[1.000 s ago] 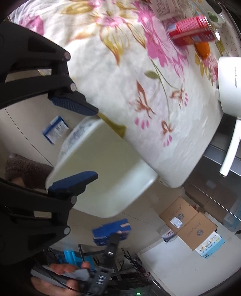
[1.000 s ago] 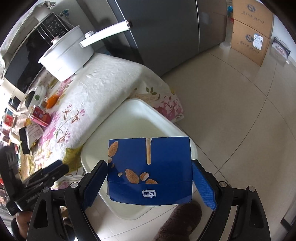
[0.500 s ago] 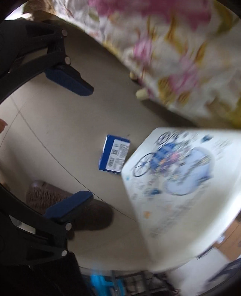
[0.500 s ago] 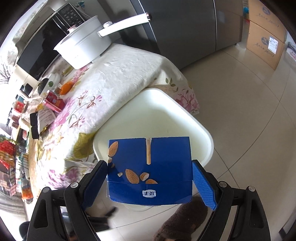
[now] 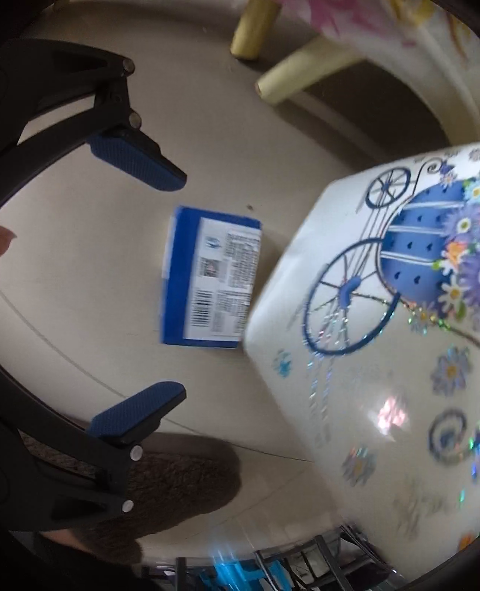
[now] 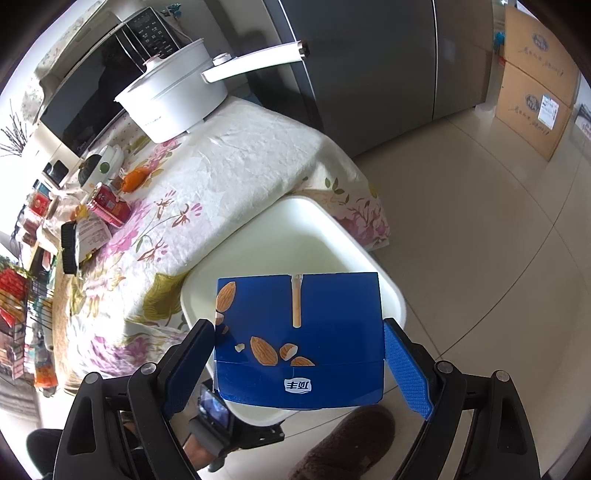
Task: Collect trash
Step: 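Open the right tool over the bin while the left tool carries the carton there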
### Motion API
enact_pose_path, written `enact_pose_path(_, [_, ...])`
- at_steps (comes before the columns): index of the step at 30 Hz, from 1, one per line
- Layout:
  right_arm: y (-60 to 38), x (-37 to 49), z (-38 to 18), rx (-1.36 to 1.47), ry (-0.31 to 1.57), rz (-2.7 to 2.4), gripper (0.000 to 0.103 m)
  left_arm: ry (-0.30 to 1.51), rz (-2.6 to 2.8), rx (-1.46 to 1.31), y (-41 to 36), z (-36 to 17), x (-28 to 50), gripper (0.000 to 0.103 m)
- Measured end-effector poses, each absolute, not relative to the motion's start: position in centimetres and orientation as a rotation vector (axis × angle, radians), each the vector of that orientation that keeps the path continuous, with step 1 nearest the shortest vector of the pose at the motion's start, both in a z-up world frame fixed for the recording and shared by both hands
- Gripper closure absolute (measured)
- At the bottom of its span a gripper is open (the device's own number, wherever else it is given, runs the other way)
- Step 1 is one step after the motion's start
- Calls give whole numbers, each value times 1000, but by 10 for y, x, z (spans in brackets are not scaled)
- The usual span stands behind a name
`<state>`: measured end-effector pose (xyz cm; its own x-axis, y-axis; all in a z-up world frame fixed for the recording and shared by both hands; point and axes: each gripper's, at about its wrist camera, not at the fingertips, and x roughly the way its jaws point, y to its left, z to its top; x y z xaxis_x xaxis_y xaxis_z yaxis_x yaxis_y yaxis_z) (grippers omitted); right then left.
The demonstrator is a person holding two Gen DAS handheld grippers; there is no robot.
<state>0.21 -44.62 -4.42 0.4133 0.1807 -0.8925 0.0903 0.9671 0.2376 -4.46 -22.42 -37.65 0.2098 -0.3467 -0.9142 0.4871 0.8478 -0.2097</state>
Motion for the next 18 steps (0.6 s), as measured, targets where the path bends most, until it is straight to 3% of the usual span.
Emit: enact_pose_path(18, [-453,14,-54,319,1188,63,12,1177,-530,304,-247,-411,-45,1])
